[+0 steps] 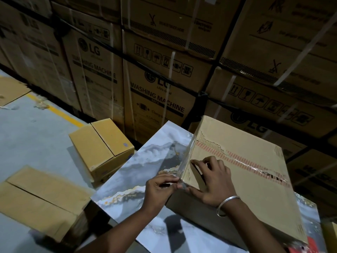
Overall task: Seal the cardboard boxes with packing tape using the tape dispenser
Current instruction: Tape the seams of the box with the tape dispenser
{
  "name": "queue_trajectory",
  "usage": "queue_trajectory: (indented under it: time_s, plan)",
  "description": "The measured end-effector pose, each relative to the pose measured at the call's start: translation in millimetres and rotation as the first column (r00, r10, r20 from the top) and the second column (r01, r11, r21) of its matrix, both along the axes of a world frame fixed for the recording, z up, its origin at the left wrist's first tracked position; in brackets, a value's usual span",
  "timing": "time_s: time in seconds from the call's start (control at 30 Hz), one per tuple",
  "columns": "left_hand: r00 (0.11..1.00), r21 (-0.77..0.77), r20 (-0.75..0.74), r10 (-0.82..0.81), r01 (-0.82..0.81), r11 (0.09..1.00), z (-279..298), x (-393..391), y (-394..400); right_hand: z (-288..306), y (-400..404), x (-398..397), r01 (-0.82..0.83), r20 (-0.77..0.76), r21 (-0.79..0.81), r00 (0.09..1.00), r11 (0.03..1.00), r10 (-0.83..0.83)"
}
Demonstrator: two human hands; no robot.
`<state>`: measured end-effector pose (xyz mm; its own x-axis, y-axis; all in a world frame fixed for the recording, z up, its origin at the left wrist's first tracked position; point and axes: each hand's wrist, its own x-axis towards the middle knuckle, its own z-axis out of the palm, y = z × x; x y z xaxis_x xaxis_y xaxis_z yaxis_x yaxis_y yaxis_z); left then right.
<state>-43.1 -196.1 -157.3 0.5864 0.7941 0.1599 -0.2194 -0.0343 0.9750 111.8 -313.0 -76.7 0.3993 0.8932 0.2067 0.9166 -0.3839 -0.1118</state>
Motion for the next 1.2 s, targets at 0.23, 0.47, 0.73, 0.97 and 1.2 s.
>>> queue_trajectory:
  time_s: [0.23,0.47,0.73,0.97,1.2]
  plan:
    - [1.0,-0.039,0.005,-0.011,0.011,0.999,-3,8,6,3,1,0,0.02,-0.043,-0.031,0.999,0.999,-0.021]
    - [0.965,-0.539,0.047,-0.257,0.241,0.807,6,18,12,4,1,3,0.007,-0.088,-0.06,0.996,0.998,-0.013]
    - [0.875,-0.695,0.157,-0.457,0.427,0.578,16,28,35,0,0,6,-0.011,-0.093,-0.025,0.996,1.0,0.009]
    - [0.956,-0.455,-0.15,-0.254,0.161,0.876,39,51,32,3,0,13,0.005,-0.203,-0.025,0.979,1.0,-0.01]
    - [0.912,-0.283,-0.224,-0.345,0.278,0.918,80,124,56,12,19,38,0.259,-0.117,-0.046,0.958,0.965,-0.263]
